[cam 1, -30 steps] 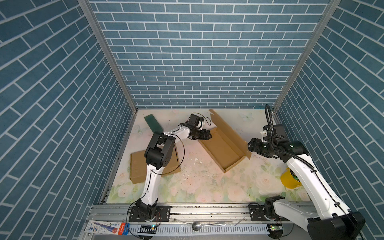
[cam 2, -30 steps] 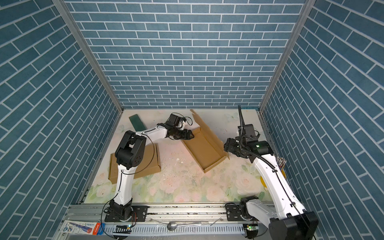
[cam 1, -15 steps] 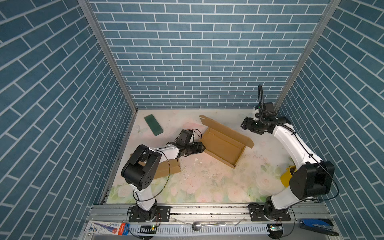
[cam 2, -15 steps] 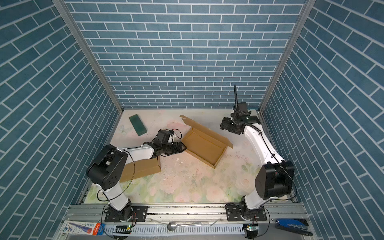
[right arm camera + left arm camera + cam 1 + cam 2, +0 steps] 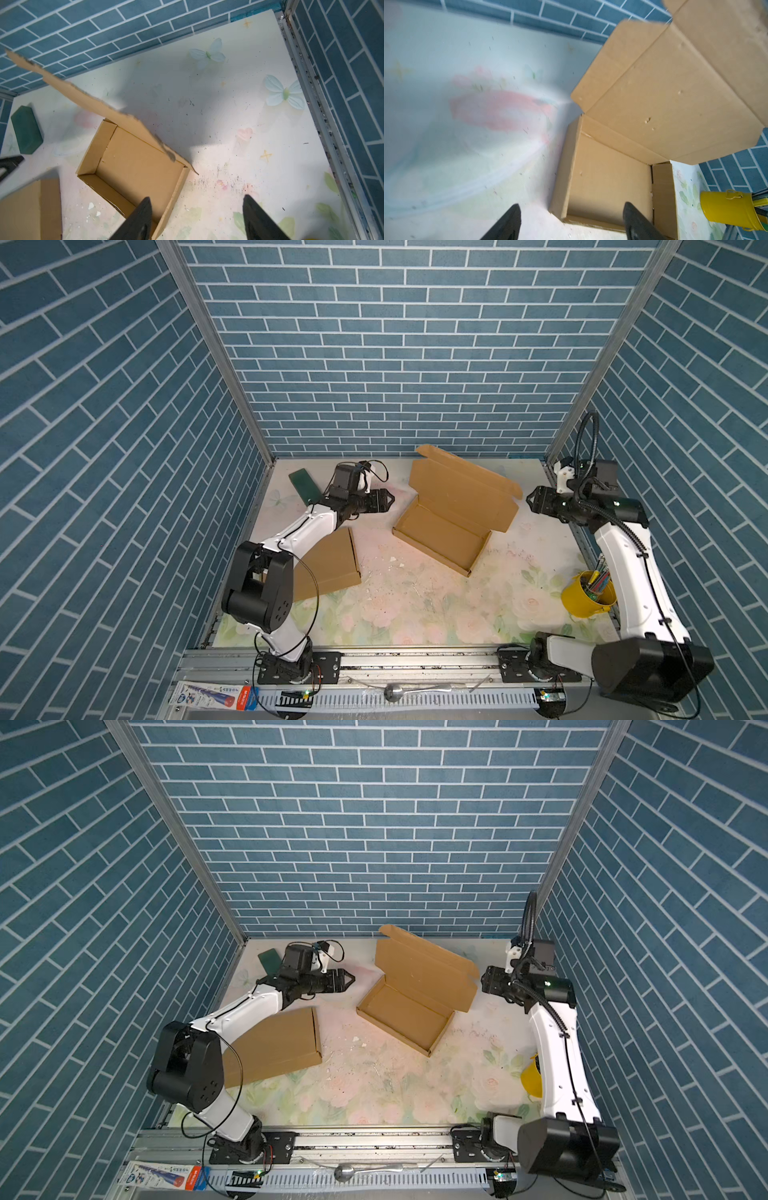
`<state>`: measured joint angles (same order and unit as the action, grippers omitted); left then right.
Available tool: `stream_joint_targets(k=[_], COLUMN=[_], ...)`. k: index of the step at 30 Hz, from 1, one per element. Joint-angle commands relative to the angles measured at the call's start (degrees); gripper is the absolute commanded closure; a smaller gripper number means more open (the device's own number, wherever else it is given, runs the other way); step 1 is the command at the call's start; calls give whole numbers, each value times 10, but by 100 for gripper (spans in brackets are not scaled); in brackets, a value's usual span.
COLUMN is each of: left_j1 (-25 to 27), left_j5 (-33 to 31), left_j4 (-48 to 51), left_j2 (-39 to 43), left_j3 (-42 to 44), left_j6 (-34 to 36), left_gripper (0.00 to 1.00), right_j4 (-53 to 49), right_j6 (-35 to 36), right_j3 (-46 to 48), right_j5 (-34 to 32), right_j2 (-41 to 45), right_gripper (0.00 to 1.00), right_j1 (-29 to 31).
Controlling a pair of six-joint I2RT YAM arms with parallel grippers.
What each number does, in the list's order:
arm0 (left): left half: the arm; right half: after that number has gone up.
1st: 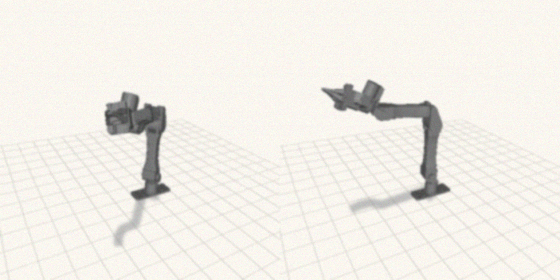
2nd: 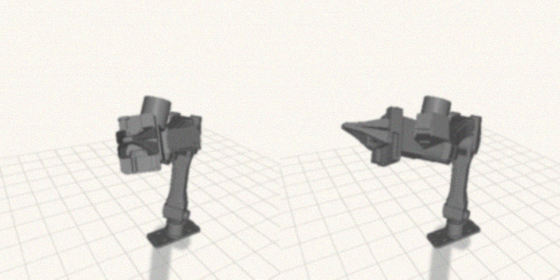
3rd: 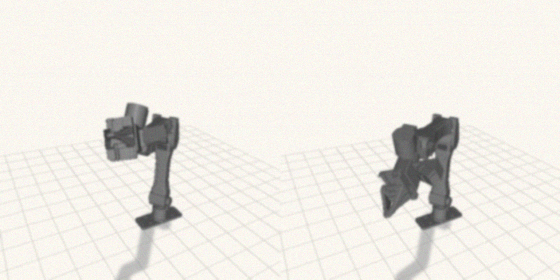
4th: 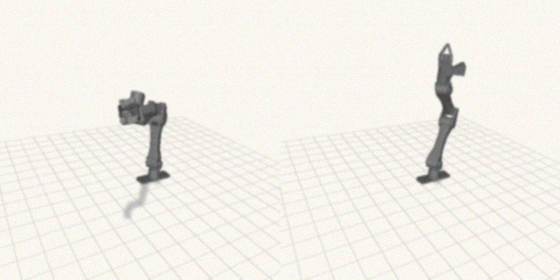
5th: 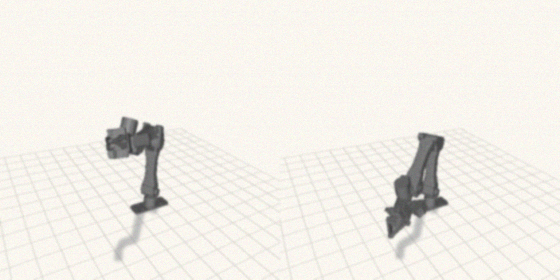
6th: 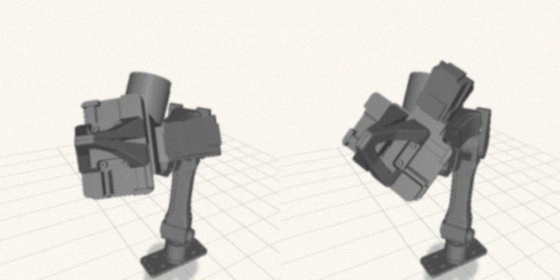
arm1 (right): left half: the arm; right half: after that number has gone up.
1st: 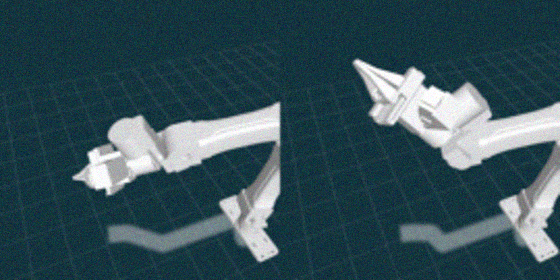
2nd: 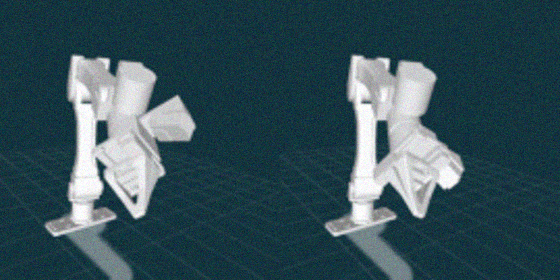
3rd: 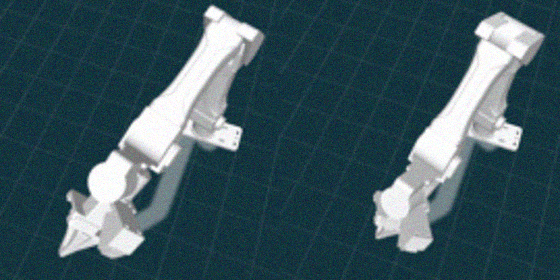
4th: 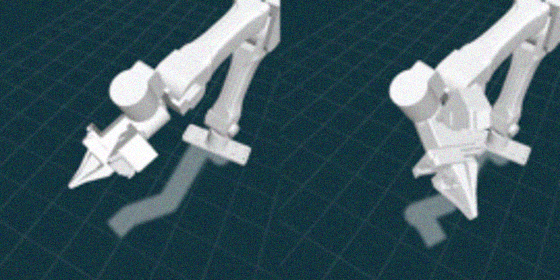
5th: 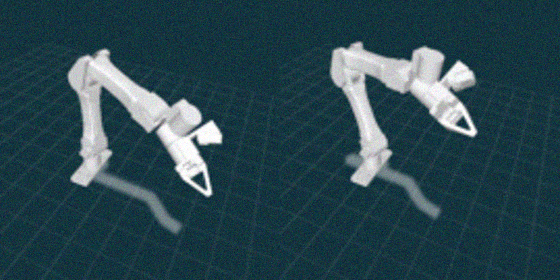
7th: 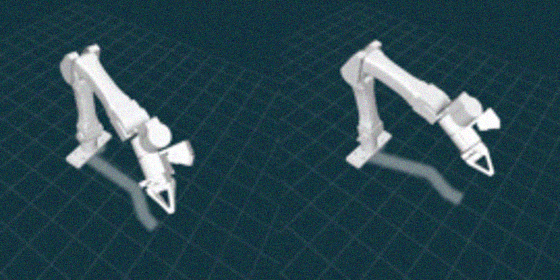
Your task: Fold the paper box
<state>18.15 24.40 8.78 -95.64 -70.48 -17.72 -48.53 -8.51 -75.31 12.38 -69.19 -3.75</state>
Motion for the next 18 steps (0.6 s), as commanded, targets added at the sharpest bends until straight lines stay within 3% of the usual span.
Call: stream_joint_targets(k=[1,5,11,18], left_j1=[-7,-11,-10,-10], left_j5=[30,72,137,206], left_j4=[63,80,169,160], left_j2=[-47,-109,-212,-269], left_j3=[-69,-163,-312,-367], left_j6=[124,186,289,359], left_gripper=[22,17,14,8], right_j4=[-10,30,96,146], right_j6=[88,138,173,226], right_j3=[57,97,98,100], right_j5=[19,43,109,152], right_j2=[27,52,-18,-79], right_gripper=[31,27,29,33], right_j1=[1,2,6,10])
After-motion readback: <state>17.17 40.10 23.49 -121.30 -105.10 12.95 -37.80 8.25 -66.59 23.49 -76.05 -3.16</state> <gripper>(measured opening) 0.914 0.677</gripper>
